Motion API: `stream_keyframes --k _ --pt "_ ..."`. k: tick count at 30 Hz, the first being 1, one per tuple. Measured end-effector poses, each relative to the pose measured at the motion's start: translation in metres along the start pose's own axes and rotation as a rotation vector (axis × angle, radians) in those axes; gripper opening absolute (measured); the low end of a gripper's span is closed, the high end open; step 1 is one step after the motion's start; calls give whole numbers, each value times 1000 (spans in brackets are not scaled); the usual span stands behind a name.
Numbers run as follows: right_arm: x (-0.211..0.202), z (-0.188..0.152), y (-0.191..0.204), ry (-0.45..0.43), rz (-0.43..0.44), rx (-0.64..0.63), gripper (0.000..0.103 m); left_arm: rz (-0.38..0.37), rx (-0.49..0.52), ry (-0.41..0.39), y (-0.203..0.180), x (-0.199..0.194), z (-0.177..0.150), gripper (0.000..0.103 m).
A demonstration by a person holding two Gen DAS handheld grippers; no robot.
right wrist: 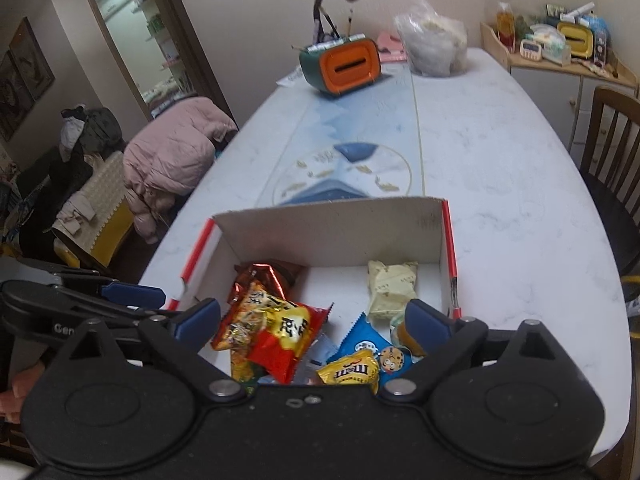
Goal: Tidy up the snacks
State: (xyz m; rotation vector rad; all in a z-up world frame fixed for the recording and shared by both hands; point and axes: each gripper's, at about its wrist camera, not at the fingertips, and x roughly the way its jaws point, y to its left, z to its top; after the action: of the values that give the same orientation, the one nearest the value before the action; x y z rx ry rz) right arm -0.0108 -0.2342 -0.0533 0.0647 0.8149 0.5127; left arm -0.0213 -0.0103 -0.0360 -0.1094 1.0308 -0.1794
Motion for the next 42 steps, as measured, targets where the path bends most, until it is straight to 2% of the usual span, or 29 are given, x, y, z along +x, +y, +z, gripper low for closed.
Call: stream_keyframes --k 10,14,18,23,30,42 --pt "-38 -8 25 -119 -3 -70 103 15 60 -144 -20 -40 -6 85" --pt "-49 -11 28 -168 14 -84 103 12 60 -157 -24 -45 -9 87" --pt "-57 -15 23 -192 37 -78 103 18 33 -160 -28 -46 -13 97" --pt "-68 -23 14 -219 37 -74 103 28 3 -184 -40 -52 -22 98" --pt "-82 -32 11 -249 42 -98 103 87 3 -242 -59 -65 -37 98" --pt "-87 -41 5 -220 76 -63 103 134 -33 -268 -74 -80 -58 98"
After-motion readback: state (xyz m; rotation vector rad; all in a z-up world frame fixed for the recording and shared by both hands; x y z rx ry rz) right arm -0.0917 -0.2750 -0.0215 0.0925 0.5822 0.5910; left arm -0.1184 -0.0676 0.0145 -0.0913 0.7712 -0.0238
